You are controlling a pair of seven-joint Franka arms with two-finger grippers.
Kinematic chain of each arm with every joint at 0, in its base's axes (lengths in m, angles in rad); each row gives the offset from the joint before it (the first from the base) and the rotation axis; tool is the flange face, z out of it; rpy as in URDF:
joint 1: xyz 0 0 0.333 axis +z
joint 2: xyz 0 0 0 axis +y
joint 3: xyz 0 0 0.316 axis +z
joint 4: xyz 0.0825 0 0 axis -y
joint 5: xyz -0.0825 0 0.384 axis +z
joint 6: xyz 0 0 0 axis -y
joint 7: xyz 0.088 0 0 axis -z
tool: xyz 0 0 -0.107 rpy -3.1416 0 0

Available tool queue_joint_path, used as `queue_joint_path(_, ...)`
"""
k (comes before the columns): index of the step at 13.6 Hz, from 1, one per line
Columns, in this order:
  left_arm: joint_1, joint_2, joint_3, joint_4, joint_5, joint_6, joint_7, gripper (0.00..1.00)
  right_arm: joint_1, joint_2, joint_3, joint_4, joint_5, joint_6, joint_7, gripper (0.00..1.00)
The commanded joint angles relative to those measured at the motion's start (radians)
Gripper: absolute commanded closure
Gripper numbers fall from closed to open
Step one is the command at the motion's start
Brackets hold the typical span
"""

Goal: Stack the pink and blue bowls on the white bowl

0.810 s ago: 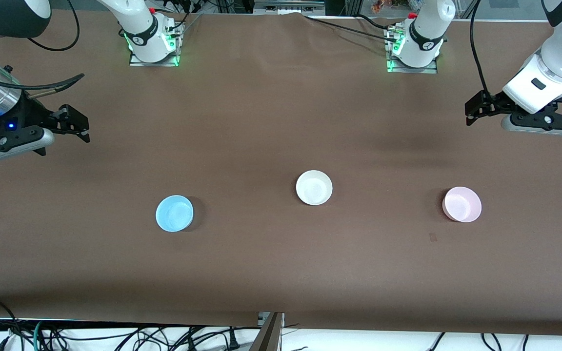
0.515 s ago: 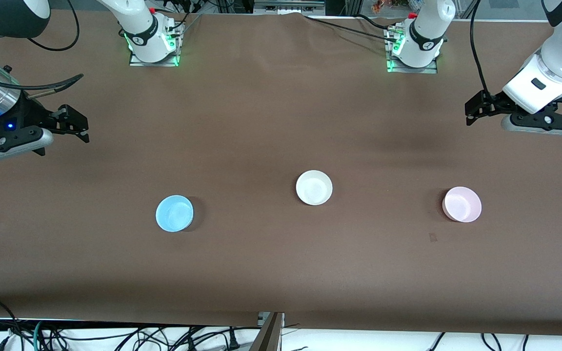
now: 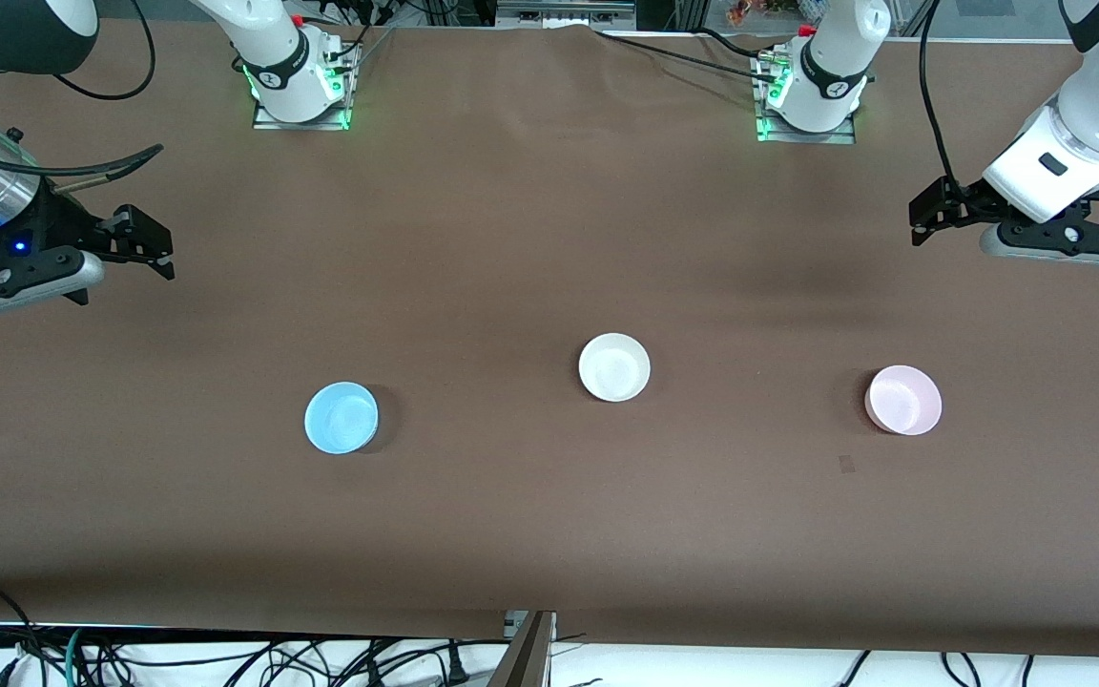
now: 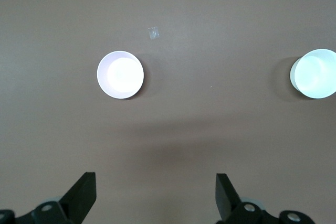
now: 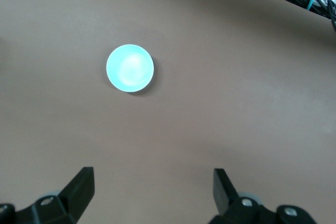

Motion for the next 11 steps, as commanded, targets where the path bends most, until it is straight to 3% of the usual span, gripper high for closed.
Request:
queue_joint_path(1, 0.004, -0.002, -0.001, 0.013, 0.011, -0.021, 0.014, 0.0, -0.005, -0.004, -0.001, 0.014, 0.004, -0.004, -0.004, 0.0)
queue_joint_path(11, 0.033, 0.106, 0.019, 0.01, 0.051, -0.068, 0.015, 0.0, -0.005, -0.004, -0.001, 0.015, 0.004, -0.007, -0.004, 0.0)
